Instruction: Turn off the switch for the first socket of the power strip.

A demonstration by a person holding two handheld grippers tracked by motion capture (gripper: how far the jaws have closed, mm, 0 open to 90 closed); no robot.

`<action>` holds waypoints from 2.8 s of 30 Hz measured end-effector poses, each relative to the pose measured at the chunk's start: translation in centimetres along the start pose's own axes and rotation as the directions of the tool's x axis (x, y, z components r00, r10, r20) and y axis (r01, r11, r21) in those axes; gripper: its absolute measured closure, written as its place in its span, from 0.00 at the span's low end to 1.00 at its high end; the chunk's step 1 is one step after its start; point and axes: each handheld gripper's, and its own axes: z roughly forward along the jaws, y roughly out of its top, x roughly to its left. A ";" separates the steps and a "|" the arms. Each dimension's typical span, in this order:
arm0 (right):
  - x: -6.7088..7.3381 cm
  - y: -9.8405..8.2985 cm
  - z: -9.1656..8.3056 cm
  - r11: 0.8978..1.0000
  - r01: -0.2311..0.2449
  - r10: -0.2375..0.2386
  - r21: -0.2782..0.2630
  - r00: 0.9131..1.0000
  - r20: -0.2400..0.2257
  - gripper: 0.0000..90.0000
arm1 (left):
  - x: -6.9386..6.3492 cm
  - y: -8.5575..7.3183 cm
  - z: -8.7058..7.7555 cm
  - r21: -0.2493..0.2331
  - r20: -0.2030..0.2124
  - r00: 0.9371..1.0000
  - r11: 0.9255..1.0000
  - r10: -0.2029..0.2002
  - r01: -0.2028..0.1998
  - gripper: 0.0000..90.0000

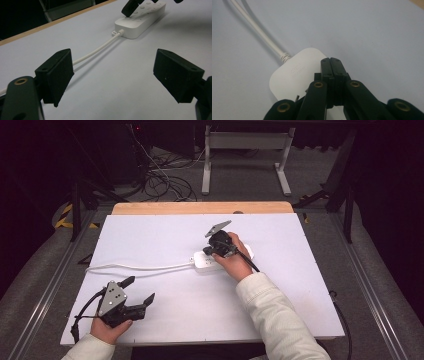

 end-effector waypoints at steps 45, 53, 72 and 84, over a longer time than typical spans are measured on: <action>0.5 -0.5 0.2 1.000 0.004 -0.003 -0.014 0.999 0.035 1.00 | -0.1 0.0 0.0 -0.001 -0.002 1.000 1.000 0.005 -0.005 0.18; 0.7 -0.4 0.2 1.000 0.005 -0.004 -0.007 0.999 0.051 1.00 | -0.1 0.0 0.0 0.000 -0.001 1.000 1.000 0.008 -0.008 0.18; 0.6 -0.7 0.1 1.000 -0.010 0.010 -0.005 0.998 0.062 1.00 | -0.2 0.0 0.1 0.002 0.002 1.000 1.000 0.003 -0.003 0.18; 0.8 -0.6 0.2 1.000 -0.012 0.012 0.002 0.998 0.059 1.00 | -0.2 0.0 0.0 0.001 0.002 1.000 1.000 -0.001 0.001 0.18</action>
